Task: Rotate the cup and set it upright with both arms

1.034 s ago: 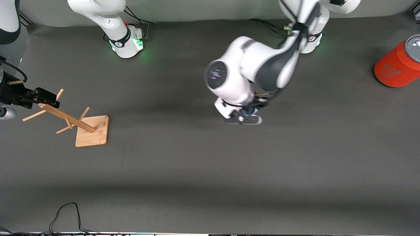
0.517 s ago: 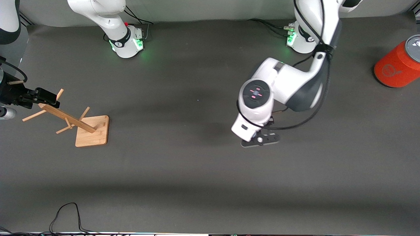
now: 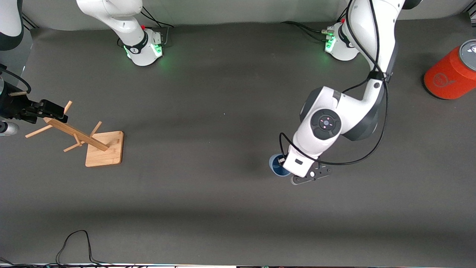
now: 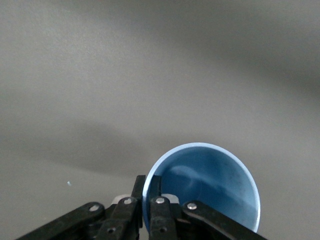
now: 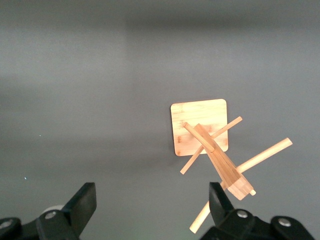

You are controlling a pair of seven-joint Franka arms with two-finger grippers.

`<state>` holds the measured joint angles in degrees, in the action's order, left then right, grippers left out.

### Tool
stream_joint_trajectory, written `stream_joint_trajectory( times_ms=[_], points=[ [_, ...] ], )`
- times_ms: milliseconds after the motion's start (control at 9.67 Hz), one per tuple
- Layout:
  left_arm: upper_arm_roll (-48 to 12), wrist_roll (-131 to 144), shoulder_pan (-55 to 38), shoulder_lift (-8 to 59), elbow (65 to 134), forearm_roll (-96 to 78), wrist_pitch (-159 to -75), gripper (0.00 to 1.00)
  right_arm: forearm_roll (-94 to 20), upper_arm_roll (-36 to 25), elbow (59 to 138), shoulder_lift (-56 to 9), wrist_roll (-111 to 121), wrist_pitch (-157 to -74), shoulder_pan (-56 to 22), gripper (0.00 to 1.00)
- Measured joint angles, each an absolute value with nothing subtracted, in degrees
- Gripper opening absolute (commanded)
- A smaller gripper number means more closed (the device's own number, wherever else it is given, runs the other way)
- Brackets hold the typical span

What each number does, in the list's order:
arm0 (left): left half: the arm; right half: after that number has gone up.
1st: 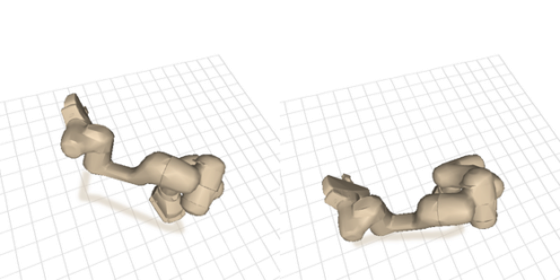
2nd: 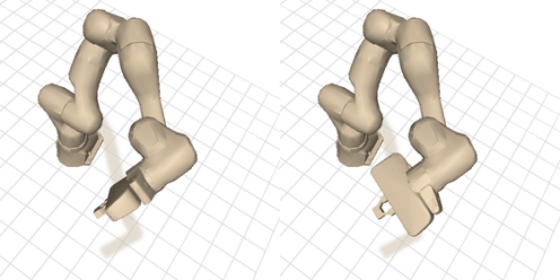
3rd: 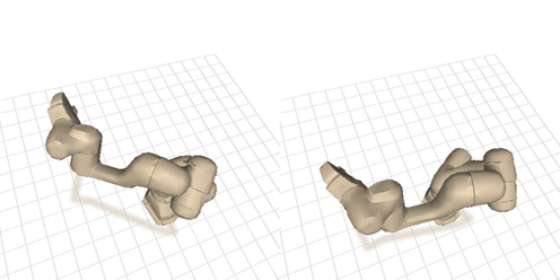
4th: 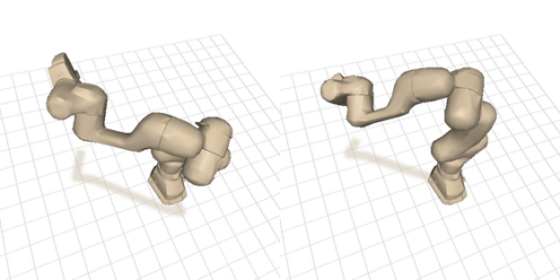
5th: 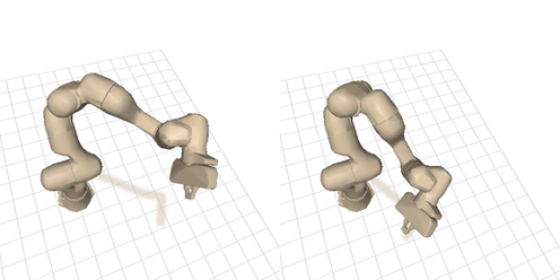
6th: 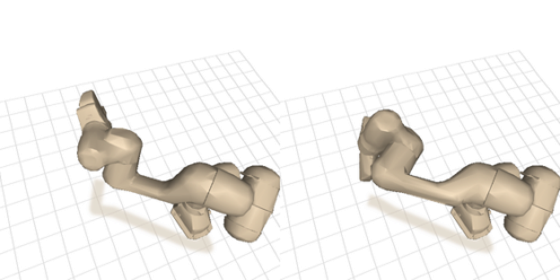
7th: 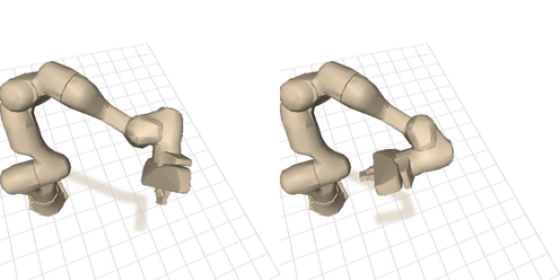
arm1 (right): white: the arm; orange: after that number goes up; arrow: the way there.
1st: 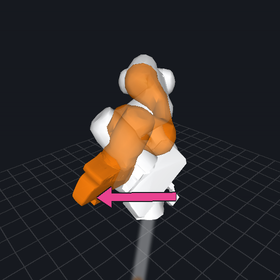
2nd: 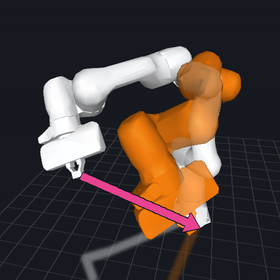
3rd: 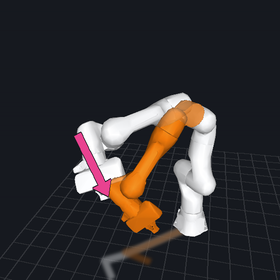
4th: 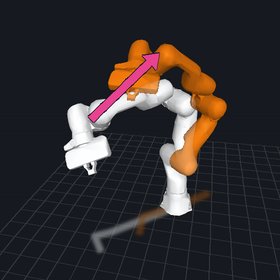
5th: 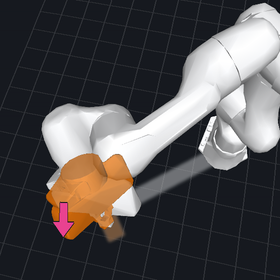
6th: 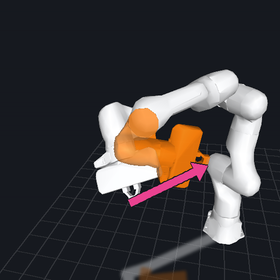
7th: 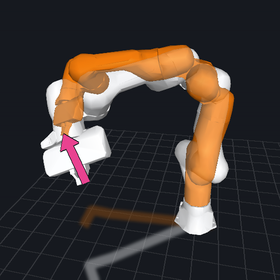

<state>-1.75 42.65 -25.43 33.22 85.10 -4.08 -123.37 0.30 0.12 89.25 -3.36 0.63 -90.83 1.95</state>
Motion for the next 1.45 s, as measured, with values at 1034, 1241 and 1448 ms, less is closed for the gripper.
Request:
stream_joint_trajectory(
  times_ms=[1034,1241,1448],
  points=[
    [-2.03,50.21,-30.55,32.08,103.13,-3.47,-142.66,0.0,0.29,0.12,89.27,-3.45,0.63,-90.83,1.95,1.0],
    [-1.75,51.27,-31.7,31.24,104.47,-3.05,-142.71,1.0,0.29,0.12,89.25,-3.42,0.63,-90.5,1.95,1.0],
    [-1.46,51.37,-31.71,31.07,104.86,-3.01,-142.71,1.0,0.29,0.12,89.23,-3.34,0.63,-89.85,1.95,1.0]
  ],
)
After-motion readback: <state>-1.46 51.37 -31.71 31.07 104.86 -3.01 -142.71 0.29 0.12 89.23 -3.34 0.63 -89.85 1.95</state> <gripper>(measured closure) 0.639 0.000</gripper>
